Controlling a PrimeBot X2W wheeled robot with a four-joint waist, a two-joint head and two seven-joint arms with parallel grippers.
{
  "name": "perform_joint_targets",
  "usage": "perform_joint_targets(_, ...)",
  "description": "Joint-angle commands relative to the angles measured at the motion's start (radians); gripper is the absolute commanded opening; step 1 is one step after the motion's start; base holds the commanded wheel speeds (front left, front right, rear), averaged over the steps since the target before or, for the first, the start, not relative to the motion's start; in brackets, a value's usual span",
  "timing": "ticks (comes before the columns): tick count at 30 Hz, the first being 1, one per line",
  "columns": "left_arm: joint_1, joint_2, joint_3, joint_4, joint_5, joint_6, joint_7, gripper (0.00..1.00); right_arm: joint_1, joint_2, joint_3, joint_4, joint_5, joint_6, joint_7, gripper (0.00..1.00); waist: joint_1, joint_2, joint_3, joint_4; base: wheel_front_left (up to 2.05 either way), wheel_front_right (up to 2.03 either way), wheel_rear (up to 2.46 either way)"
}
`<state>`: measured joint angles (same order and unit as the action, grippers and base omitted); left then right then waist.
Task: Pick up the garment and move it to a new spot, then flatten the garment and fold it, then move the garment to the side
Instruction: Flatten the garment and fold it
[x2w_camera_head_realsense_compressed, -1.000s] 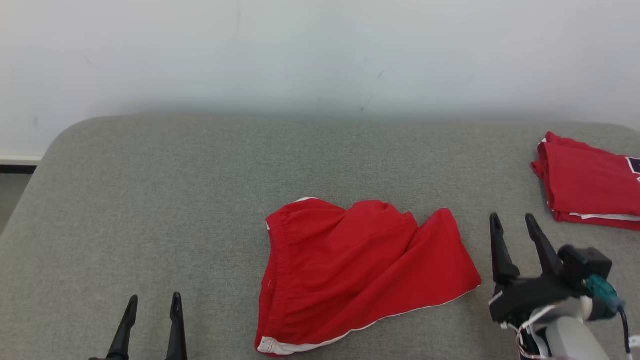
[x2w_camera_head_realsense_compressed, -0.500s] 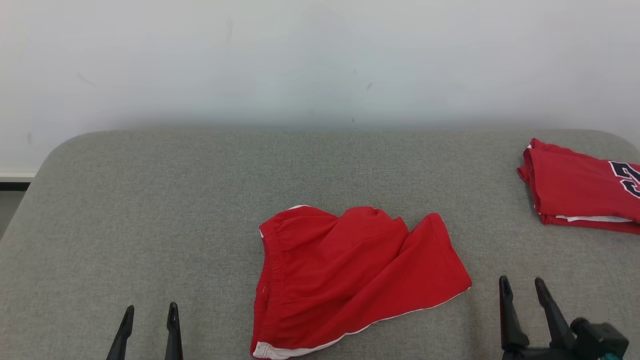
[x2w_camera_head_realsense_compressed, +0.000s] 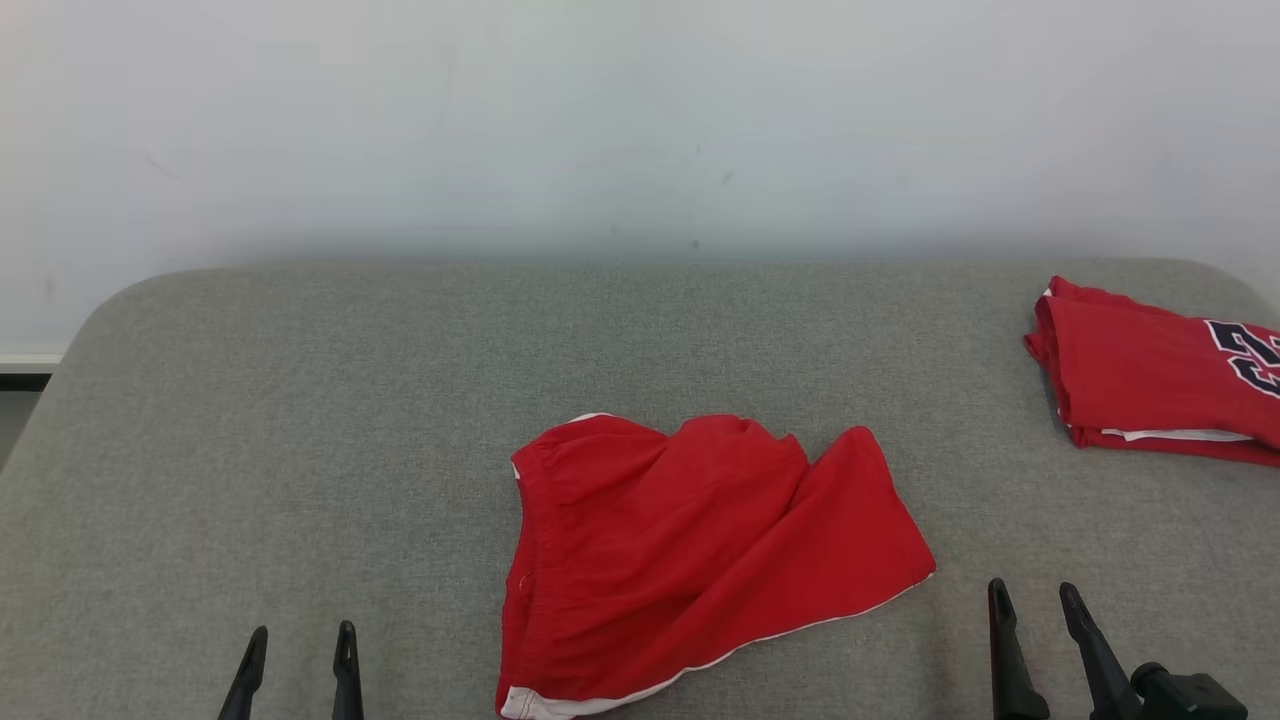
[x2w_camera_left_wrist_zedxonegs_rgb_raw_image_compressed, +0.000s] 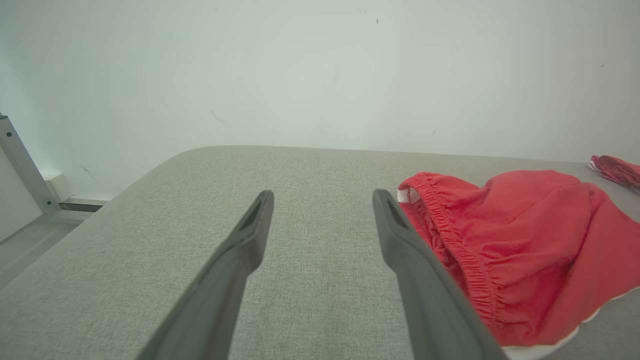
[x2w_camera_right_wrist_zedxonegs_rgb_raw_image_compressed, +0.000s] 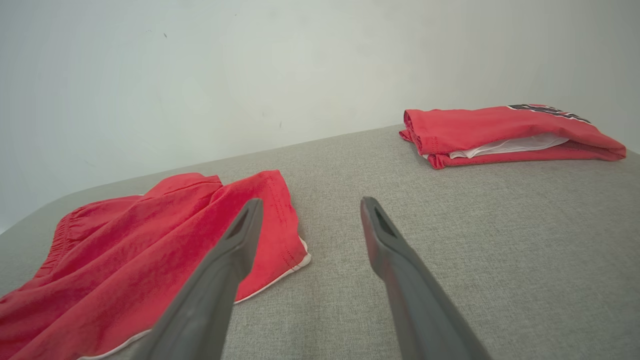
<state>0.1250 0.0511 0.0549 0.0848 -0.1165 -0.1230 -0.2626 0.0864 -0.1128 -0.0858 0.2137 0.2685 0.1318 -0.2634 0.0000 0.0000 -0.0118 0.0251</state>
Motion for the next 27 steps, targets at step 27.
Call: perform_joint_targets(27, -0.128, 0.06, -0.362, 0.259, -0.064, -0.006, -0.003, 1.0, -0.257, -0.061, 0.079, 0.325, -0.012, -0.003, -0.001, 1.0, 0.0, 0.0, 0.107, -0.006, 0.0, 0.0, 0.0)
